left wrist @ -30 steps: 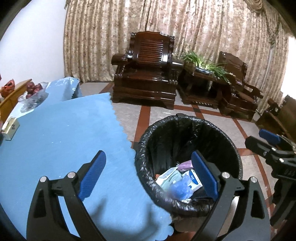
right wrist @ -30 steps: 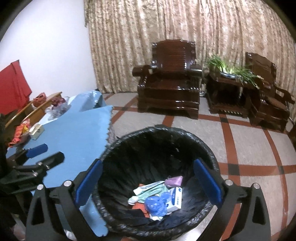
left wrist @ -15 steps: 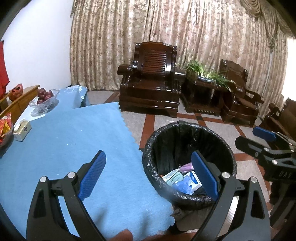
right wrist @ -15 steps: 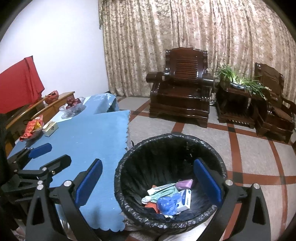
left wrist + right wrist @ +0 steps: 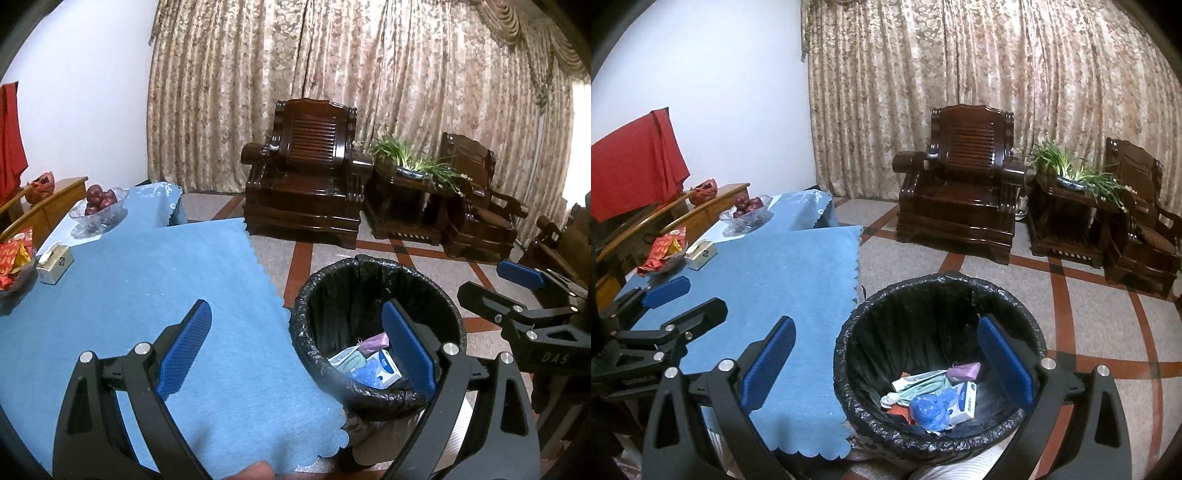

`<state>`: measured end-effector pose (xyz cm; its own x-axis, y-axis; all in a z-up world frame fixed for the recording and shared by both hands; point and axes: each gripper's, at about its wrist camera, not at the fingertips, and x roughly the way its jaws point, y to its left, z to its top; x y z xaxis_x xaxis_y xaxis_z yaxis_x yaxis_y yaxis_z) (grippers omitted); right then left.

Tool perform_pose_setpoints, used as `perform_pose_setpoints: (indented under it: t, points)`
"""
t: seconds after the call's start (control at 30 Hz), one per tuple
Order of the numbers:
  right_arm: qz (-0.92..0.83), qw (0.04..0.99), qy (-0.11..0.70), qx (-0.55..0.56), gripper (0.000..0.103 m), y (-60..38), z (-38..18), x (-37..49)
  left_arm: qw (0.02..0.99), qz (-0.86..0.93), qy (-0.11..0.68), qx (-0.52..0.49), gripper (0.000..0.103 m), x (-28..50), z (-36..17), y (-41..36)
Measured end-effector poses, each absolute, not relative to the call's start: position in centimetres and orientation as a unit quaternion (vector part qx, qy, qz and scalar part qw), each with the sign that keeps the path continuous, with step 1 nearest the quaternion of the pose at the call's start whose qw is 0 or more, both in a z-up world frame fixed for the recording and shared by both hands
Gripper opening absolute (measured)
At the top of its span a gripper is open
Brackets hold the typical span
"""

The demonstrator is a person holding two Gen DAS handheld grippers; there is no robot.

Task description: Collect trash

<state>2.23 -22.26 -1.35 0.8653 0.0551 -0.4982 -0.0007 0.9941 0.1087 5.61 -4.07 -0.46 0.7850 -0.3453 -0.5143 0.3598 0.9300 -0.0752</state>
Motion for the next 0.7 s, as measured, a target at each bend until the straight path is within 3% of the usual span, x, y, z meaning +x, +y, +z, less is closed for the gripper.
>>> perform_pose_setpoints:
  t: [0.7]
  points:
    - [0.016, 0.966, 0.254, 0.051, 0.097, -22.17, -1.08, 1.73, 0.946, -0.183, 0.267, 0.015, 0.091, 4.77, -0.40, -3.96]
